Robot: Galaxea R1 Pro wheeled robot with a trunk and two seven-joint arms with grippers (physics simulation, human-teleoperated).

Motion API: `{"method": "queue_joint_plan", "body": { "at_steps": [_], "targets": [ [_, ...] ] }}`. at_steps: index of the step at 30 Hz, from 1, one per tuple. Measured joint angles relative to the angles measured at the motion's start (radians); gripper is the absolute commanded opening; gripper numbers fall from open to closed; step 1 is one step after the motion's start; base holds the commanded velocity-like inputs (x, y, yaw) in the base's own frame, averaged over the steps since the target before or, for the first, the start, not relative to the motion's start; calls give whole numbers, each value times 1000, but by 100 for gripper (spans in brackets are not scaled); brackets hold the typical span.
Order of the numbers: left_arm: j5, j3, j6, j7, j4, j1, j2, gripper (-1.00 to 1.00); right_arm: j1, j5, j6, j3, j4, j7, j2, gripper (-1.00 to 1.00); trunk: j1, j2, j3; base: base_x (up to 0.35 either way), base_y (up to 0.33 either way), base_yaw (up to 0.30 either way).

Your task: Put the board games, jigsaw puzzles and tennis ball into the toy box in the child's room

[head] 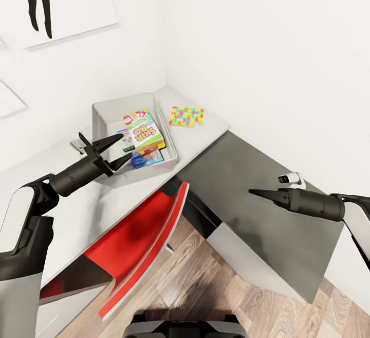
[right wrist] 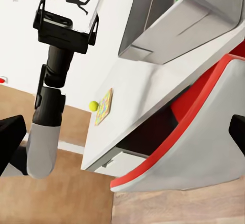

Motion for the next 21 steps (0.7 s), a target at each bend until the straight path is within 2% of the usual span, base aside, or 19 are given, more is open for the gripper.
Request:
{"method": "queue_joint_plan", "body": {
  "at_steps": [12,15,20,21],
  "targets": [
    [0,39,3,-8,0,86,16,100,0,1,0,-2,-1,-3,3,100,0,0,20,0,0,79],
    [1,54,3,-21,0,119,18,100,1,0,0,-3,-1,-4,4,100,0,0,24,0,0,100],
    [5,91,7,-74,0,209,20,100,0,1,0,-4,-1,-9,6,100,0,0,32,0,0,120],
    [6,91,7,-74,0,209,20,100,0,0,0,-4,-1,-9,6,100,0,0,34,0,0,135]
  ]
}}
